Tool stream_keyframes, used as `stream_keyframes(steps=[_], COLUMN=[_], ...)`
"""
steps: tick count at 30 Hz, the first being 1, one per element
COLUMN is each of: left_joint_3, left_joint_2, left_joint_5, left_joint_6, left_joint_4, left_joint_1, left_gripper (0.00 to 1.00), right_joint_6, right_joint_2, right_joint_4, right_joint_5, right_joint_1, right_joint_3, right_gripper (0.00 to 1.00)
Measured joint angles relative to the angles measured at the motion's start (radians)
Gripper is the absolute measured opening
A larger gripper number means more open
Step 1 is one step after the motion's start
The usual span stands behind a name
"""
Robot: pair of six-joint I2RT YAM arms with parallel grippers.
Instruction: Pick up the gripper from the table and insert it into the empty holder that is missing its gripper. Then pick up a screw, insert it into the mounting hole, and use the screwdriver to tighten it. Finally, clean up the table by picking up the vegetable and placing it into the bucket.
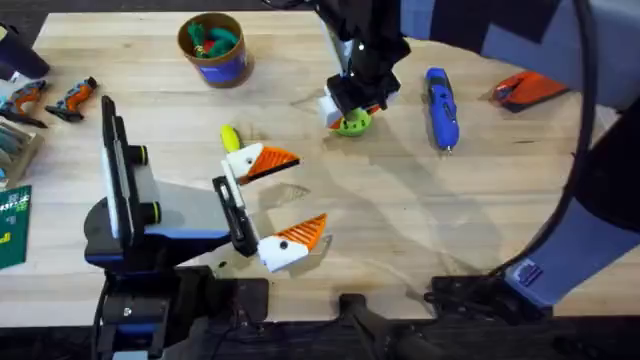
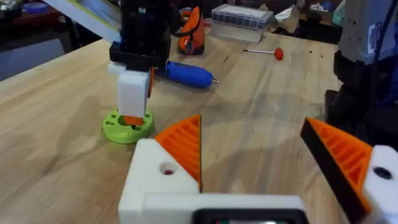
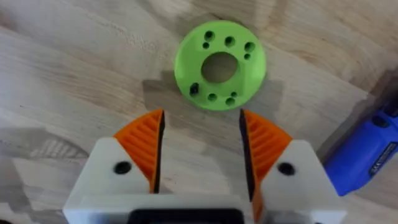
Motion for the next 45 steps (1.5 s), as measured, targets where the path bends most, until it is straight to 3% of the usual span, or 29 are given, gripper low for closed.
stream_keyframes(steps=[7,22,45], left_joint_3=[0.0,0.0,0.0], left_joint_2=[0.0,0.0,0.0], left_joint_5=[0.0,0.0,0.0], left_joint_6=[0.0,0.0,0.0], left_joint_4=[0.0,0.0,0.0], left_joint_1=[0.0,0.0,0.0], left_gripper=[0.986,0.985,0.985], right_joint_6=[0.007,0.01,0.01], right_joint_2=[0.038,0.057,0.098], right_joint_4=[0.014,0.06,0.064], right_joint_5=[0.0,0.0,0.0], right_joint_1=[0.0,0.0,0.0], right_joint_3=[0.0,0.002,0.003], right_gripper=[0.624,0.436,0.363])
